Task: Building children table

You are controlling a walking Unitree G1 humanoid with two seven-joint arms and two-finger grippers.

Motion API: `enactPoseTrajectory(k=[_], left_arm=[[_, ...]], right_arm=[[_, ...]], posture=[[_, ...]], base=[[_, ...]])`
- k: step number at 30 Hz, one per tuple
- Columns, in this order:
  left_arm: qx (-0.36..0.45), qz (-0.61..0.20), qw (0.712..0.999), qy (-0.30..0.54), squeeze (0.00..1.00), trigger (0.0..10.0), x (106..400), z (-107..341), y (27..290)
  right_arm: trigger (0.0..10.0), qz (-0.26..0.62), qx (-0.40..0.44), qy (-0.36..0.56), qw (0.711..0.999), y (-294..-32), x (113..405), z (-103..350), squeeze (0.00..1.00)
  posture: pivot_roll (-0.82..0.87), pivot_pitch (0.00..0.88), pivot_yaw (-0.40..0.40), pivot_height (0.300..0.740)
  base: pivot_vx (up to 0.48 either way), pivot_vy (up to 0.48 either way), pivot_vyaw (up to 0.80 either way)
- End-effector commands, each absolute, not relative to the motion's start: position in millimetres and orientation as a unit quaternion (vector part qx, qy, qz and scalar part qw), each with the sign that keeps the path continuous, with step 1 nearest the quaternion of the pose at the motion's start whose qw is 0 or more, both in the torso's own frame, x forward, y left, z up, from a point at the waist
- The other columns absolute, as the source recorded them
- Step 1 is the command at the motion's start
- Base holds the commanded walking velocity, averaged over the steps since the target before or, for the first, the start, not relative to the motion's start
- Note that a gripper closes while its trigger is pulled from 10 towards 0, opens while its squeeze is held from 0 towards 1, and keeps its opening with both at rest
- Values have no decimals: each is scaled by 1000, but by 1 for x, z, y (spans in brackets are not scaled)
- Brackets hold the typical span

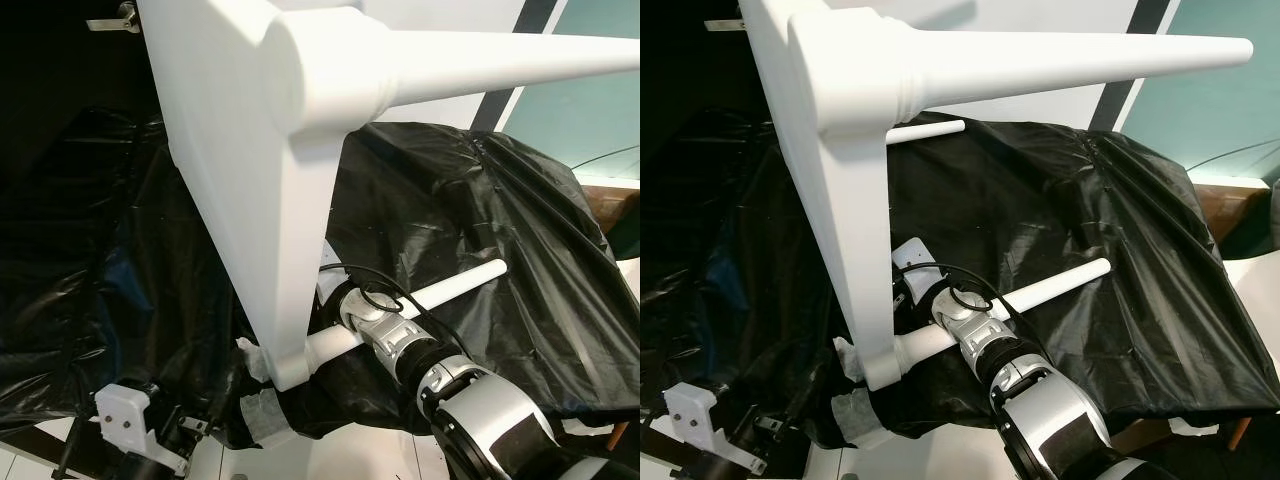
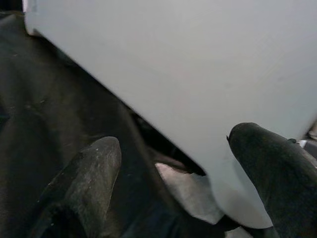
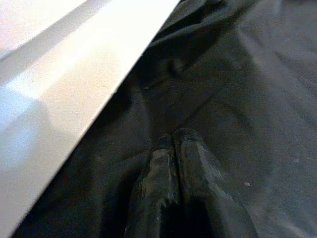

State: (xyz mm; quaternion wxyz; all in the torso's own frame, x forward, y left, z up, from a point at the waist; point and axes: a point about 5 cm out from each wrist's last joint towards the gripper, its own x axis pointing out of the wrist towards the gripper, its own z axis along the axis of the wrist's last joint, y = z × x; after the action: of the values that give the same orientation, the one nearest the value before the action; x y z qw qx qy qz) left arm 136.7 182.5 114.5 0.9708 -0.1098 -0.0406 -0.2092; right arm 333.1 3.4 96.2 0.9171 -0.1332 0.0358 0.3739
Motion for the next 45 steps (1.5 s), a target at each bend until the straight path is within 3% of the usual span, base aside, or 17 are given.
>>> enactPoseTrajectory(k=[1, 10, 15, 20, 25, 30, 33, 37, 38, 43, 44, 45], left_arm=[[-103, -354, 927, -69, 0, 10000, 128, 121, 167], [-85, -333, 933, -102, 0, 10000, 153, 117, 161], [-90, -333, 930, -126, 0, 10000, 177, 127, 148], [-99, -333, 928, -137, 0, 10000, 188, 133, 138], [-96, -330, 927, -149, 0, 10000, 202, 142, 127], [-76, -320, 932, -153, 0, 10000, 215, 145, 123], [-63, -305, 938, -153, 0, 10000, 224, 145, 125], [-44, -264, 953, -143, 0, 10000, 235, 137, 135], [-41, -246, 959, -135, 0, 10000, 239, 132, 139], [-41, -200, 974, -101, 0, 10000, 244, 113, 150], [-47, -180, 979, -79, 0, 10000, 243, 101, 156], [-47, -180, 979, -79, 0, 10000, 243, 101, 156]], right_arm=[[10000, 363, -118, 37, 923, 6, 329, 92, 0], [10000, 278, -91, -65, 954, -33, 341, 120, 0], [10000, 216, -89, -125, 964, -79, 329, 147, 0], [10000, 208, -92, -131, 965, -105, 310, 158, 0], [10000, 282, -97, -109, 948, -119, 276, 160, 0], [10000, 248, -109, -95, 958, -145, 270, 162, 0], [10000, 238, -125, -84, 959, -157, 268, 167, 0], [10000, 234, -244, -74, 938, -168, 261, 176, 0], [10000, 230, -298, -62, 924, -173, 259, 175, 141], [10000, 220, -382, -19, 897, -183, 255, 164, 67], [10000, 227, -386, -8, 894, -183, 253, 161, 306], [10000, 227, -386, -8, 894, -183, 253, 161, 306]], posture=[[279, 0, -96, 740], [224, 0, -69, 740], [150, 0, -41, 740], [131, 0, -33, 740], [107, 0, -21, 740], [87, 0, -10, 740], [82, 0, -6, 740], [73, 0, -1, 740], [68, 0, -1, 740], [59, 0, -3, 740], [55, 0, -3, 740], [55, 0, -3, 740]], base=[[0, 0, 0], [0, 0, 0], [0, 0, 0], [0, 0, 0], [0, 0, 0], [0, 0, 0], [0, 0, 0], [0, 0, 0], [0, 0, 0], [0, 0, 0], [0, 0, 0], [0, 0, 0]])
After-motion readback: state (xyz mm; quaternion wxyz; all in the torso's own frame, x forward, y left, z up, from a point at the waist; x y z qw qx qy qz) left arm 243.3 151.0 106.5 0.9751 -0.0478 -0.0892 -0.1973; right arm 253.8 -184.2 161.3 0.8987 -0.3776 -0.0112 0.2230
